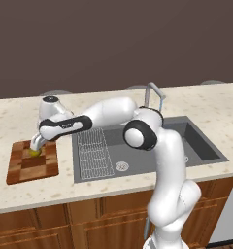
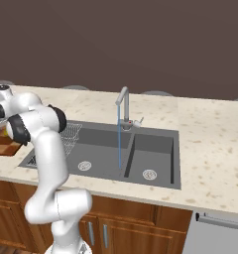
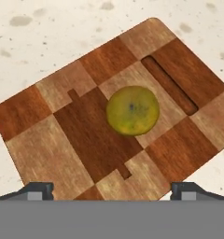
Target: Pick the orange from the sink and place it on the cutting board to airdry. Then turn off the sink faucet.
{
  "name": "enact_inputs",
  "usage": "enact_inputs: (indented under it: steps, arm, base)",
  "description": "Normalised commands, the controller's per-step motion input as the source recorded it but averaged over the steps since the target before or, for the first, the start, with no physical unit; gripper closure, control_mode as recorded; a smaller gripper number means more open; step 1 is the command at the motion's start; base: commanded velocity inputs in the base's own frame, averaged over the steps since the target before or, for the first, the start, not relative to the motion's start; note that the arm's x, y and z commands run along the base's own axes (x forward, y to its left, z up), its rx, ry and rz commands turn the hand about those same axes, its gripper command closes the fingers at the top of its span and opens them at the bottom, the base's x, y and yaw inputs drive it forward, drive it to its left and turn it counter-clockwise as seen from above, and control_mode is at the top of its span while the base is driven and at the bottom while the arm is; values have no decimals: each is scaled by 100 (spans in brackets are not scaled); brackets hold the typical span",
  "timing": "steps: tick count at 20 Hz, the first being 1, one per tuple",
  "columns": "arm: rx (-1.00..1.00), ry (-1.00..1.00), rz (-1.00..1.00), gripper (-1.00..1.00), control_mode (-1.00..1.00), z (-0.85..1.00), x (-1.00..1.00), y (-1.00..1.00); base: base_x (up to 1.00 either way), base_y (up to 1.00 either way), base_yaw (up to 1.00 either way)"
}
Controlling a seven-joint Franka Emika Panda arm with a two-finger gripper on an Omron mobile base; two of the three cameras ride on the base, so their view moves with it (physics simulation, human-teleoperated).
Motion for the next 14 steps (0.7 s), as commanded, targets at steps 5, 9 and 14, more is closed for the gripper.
enact_inputs:
  steps: [5, 9, 14]
  arm:
    - [9, -1, 0, -100, -100, 1, -19, -30]
    - [3, 0, 0, -100, -100, 13, -18, -22]
    - [0, 4, -2, -100, -100, 27, -12, -18]
  base:
    - [0, 0, 0]
    - [0, 0, 0]
    - [0, 0, 0]
